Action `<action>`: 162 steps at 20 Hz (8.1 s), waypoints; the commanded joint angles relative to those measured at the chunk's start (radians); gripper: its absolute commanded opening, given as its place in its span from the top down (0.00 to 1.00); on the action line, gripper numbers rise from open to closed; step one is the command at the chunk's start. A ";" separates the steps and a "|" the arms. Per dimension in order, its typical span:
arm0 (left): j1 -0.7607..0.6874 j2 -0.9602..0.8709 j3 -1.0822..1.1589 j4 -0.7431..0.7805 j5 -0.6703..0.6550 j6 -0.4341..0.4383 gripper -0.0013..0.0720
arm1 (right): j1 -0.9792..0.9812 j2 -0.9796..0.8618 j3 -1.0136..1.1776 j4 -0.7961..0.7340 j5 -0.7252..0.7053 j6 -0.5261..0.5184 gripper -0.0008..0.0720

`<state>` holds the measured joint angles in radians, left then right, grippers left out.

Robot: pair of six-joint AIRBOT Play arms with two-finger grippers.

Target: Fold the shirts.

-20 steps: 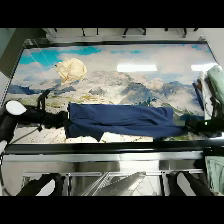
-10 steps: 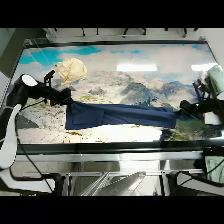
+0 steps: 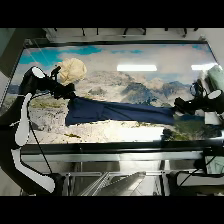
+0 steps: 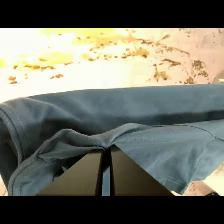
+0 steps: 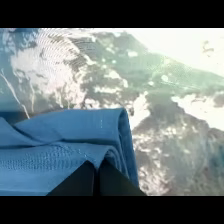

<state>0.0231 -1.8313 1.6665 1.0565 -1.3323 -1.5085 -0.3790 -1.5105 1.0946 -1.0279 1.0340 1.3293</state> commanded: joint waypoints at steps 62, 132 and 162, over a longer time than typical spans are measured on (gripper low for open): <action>-0.558 0.020 0.328 0.338 -0.218 -0.037 0.96 | 0.341 0.368 0.161 0.224 0.267 -0.002 0.96; -0.163 0.325 0.328 0.312 -0.313 0.024 0.96 | 0.245 0.546 -0.056 0.227 0.042 -0.038 0.96; -0.222 0.209 0.327 0.313 -0.263 -0.138 0.96 | -0.307 -0.354 1.118 0.971 -0.456 -0.778 0.97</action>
<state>-0.1989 -1.6279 1.9938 1.3697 -1.5894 -1.6241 -0.6472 -1.8225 2.2082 -0.2077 0.5976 0.7048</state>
